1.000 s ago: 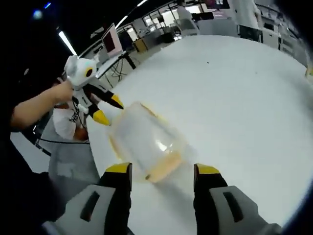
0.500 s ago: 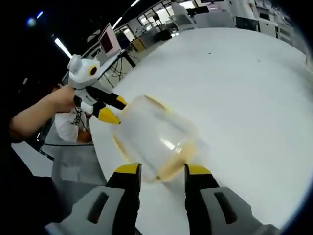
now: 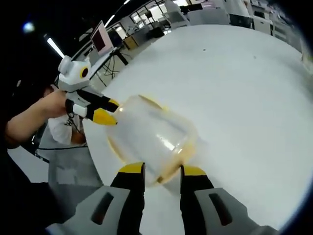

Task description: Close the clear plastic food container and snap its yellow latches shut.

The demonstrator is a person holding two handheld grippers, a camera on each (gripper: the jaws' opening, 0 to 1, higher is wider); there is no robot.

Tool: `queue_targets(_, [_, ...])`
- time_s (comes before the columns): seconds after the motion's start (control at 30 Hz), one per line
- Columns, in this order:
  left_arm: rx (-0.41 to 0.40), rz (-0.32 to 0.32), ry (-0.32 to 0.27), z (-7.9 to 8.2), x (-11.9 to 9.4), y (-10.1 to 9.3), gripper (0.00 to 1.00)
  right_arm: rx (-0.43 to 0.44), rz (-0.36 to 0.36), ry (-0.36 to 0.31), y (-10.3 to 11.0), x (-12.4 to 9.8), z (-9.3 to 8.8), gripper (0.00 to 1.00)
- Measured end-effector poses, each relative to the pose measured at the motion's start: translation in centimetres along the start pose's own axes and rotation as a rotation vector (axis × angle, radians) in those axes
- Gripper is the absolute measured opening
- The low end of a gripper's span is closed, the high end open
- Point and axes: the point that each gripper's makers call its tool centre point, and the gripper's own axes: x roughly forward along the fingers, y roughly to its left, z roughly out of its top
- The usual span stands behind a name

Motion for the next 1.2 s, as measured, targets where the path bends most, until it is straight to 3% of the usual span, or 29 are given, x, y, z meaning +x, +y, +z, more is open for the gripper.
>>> queue_targets(0.03, [-0.005, 0.000, 0.000, 0.0, 0.0, 0.0, 0.25, 0.002, 0.000, 0.002, 0.2, -0.2, 0.3, 0.24])
queue_targets(0.1, [-0.139, -0.034, 0.032, -0.6, -0.2, -0.8, 0.22, -0.051, 0.021, 0.030, 0.5, -0.2, 0.1, 0.24])
queue_targets(0.2, [-0.097, -0.003, -0.015, -0.1, -0.4, -0.1, 0.22, -0.042, 0.025, 0.054, 0.3, -0.1, 0.6, 0.24])
queue_targets(0.4, [-0.175, 0.037, -0.012, -1.3, -0.7, -0.5, 0.23, -0.057, 0.044, 0.083, 0.7, -0.5, 0.6, 0.25])
queue_targets(1.03, [-0.138, 0.043, 0.015, -1.3, -0.2, -0.4, 0.26, -0.044, 0.029, 0.063, 1.0, -0.8, 0.6, 0.26])
queue_targets(1.2, [-0.096, 0.059, 0.023, -1.1, -0.1, -0.5, 0.28, -0.120, -0.022, 0.067, 1.0, -0.9, 0.8, 0.27])
